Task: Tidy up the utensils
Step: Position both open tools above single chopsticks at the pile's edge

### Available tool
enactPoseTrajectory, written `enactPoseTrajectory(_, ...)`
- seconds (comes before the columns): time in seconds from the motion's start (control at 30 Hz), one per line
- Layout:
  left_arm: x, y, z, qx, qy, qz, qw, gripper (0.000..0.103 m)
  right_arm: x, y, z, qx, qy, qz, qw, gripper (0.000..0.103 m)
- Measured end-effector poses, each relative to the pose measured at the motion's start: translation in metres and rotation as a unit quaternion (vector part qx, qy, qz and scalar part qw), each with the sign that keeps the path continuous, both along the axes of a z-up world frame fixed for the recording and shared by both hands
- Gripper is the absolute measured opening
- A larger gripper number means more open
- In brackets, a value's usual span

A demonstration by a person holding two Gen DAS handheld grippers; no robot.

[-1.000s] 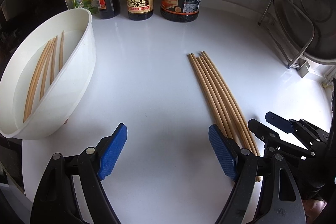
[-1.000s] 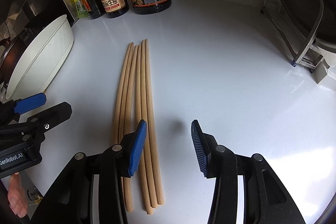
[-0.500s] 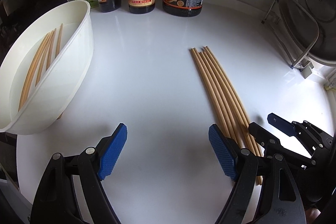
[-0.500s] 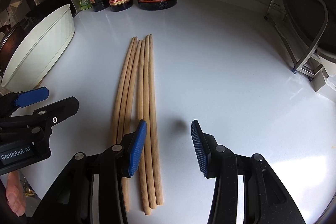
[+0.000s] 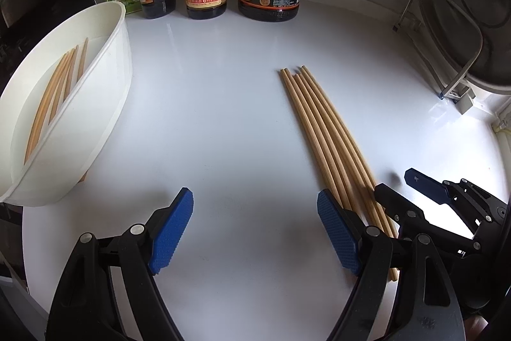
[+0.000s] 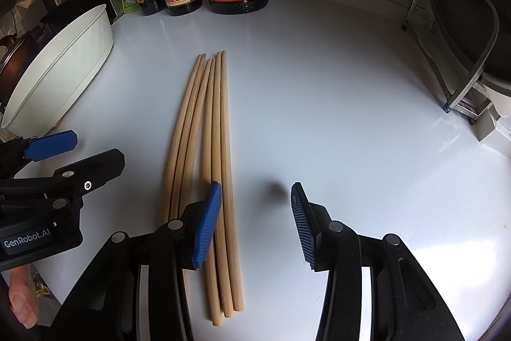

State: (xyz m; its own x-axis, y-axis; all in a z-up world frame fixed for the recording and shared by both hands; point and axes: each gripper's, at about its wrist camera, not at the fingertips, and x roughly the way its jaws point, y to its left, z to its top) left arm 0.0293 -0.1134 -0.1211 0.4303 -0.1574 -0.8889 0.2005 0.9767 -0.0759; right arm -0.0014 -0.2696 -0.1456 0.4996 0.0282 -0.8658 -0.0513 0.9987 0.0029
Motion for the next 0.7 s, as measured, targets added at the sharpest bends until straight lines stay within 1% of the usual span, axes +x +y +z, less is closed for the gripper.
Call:
enactPoseTrajectory(0.07, -0.0002, -0.0007, 0.0003, 0.001, -0.001, -0.001, 1.0000, 0.079, 0.0008, 0.0007, -0.0001, 0.003, 0.001, 0.002, 1.000, 0.043)
enactPoseTrajectory(0.2, -0.0008, 0.0003, 0.0024, 0.009, -0.006, -0.004, 0.9999, 0.079, 0.0034, 0.0043, 0.0008, -0.013, -0.003, 0.010, 1.000, 0.043)
enactPoseTrajectory(0.37, -0.0002, -0.0013, 0.0034, 0.009, -0.005, -0.004, 0.9999, 0.079, 0.0017, -0.0025, 0.0006, -0.005, 0.001, 0.004, 1.000, 0.043)
enactPoseTrajectory(0.53, 0.0010, -0.0030, 0.0023, 0.007, -0.002, -0.008, 0.9999, 0.079, -0.0009, -0.0033, -0.0034, -0.010, 0.012, 0.004, 1.000, 0.043)
enactPoseTrajectory(0.7, 0.0010, -0.0054, 0.0001, 0.001, 0.003, -0.010, 0.9999, 0.079, -0.0015, -0.0041, -0.0033, -0.010, 0.005, 0.002, 1.000, 0.043)
